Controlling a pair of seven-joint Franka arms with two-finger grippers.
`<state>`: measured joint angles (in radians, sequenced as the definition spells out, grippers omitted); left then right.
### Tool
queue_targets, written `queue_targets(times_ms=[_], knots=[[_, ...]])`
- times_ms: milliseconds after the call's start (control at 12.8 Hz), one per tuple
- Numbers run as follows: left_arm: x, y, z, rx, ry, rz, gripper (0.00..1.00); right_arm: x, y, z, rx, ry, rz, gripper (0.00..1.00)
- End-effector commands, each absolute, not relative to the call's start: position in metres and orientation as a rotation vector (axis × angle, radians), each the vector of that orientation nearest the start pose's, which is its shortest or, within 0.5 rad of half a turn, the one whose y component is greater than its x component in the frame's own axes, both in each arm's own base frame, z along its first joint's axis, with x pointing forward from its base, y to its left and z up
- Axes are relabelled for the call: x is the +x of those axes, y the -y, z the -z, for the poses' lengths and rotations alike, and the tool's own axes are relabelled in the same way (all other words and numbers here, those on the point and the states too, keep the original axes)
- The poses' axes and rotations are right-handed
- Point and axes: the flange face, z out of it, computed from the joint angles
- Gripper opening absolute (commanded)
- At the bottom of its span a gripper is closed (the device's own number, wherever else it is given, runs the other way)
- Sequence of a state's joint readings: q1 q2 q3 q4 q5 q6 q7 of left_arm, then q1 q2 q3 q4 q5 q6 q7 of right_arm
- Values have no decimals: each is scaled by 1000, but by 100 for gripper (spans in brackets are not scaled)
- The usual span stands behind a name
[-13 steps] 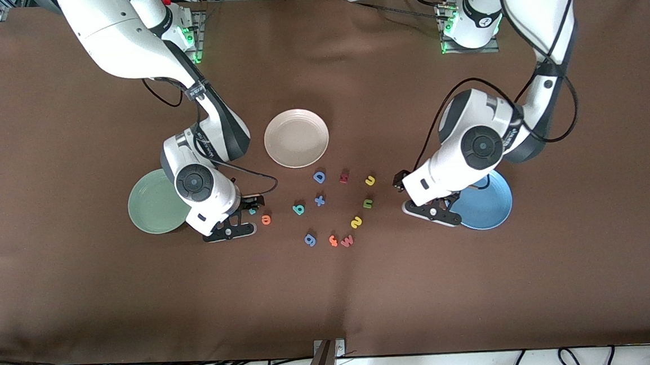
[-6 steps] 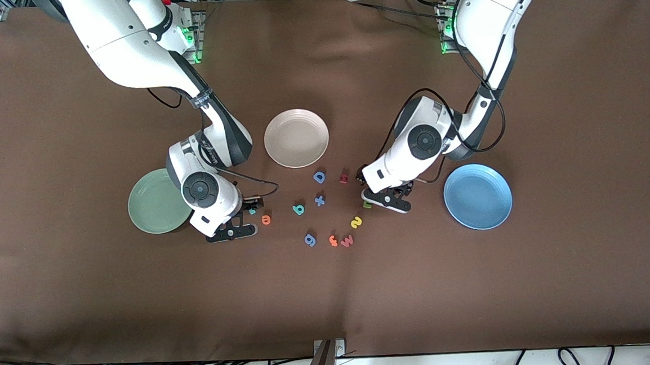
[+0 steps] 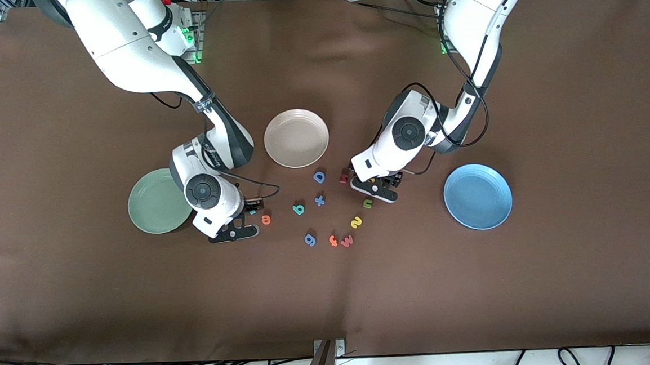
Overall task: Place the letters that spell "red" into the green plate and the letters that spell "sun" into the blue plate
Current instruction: 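Grasp the cyan 1 with the right gripper while the left grasps yellow c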
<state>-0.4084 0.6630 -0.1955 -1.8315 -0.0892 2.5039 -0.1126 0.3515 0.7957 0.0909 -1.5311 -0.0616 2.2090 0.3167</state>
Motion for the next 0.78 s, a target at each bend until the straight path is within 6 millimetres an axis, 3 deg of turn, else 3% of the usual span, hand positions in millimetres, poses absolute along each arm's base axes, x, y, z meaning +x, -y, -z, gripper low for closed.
queue_targets(times_ms=[0, 312, 545, 701], knots=[[533, 362, -170, -3233, -604, -56, 93, 635, -294, -173, -3146, 205, -149, 83], [531, 363, -161, -3173, -568, -38, 83, 630, -308, -175, -3143, 190, -142, 81], [526, 372, -158, -3131, -541, -3, 59, 630, -308, -176, -3143, 190, -142, 67], [527, 373, -160, -3133, -538, 1, 57, 630, -308, -175, -3143, 192, -144, 55]])
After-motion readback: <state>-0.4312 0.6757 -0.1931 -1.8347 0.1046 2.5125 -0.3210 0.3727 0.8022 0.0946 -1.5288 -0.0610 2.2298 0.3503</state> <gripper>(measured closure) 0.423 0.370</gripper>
